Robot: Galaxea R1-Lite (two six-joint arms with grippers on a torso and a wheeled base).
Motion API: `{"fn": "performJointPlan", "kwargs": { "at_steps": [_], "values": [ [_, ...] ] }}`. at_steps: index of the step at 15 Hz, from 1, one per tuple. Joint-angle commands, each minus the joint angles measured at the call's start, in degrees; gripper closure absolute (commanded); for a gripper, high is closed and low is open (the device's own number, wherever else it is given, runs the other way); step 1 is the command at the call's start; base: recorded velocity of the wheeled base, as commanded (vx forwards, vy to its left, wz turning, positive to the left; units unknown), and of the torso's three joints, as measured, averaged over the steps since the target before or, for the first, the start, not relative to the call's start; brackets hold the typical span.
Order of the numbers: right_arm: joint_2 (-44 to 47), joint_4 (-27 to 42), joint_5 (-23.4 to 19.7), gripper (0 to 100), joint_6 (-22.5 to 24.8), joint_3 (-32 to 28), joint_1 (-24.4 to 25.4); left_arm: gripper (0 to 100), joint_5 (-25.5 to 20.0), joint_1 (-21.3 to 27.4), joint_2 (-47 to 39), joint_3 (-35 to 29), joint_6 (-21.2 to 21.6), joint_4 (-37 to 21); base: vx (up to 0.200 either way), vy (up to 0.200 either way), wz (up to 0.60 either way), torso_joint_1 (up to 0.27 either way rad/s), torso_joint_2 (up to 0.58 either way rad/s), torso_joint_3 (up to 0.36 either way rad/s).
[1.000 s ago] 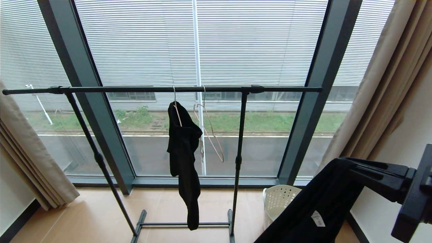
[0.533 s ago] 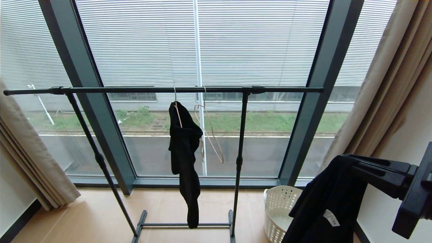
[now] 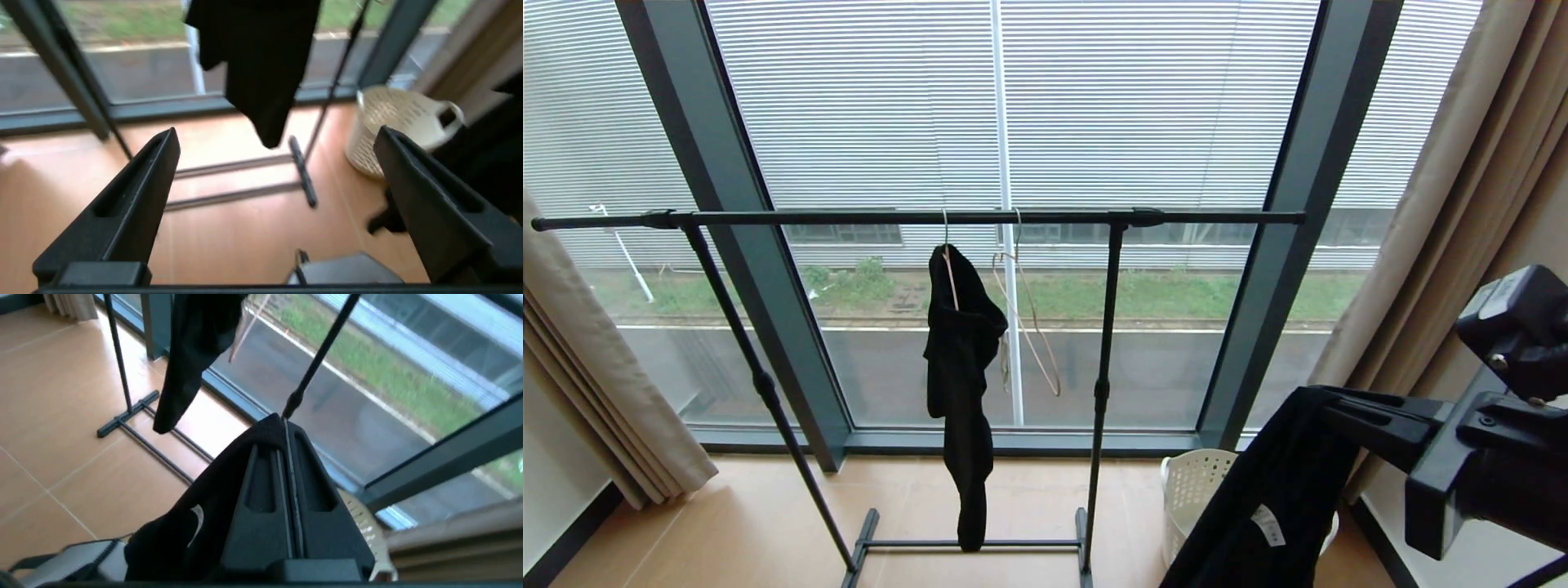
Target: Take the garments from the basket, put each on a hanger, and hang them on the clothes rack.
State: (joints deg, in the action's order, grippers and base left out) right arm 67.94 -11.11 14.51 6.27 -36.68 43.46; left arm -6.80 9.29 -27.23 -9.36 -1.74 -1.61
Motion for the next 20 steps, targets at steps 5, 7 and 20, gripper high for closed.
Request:
{"fn": "performJointPlan", "kwargs": {
  "at_steps": [5, 7, 20],
  "values": [
    [9.2, -8.1, 3.2, 100, -3.5, -0.7, -1.2, 0, -8.5, 10.5, -38.0, -8.2, -1.4, 18.0, 0.0, 0.0, 0.0, 0.0, 0.0, 0.0],
    [9.6, -7.9, 3.2, 100, -4.2, -2.6, -0.9, 0, -8.3, 16.2, -41.7, -11.0, -5.4, 19.4, 0.0, 0.0, 0.0, 0.0, 0.0, 0.0],
    [23.7, -8.2, 8.1, 100, -7.8, -17.8, 5.2, 0, -2.7, 27.4, -68.8, -29.4, -14.3, 24.6, 0.0, 0.0, 0.0, 0.0, 0.0, 0.0]
  ]
}}
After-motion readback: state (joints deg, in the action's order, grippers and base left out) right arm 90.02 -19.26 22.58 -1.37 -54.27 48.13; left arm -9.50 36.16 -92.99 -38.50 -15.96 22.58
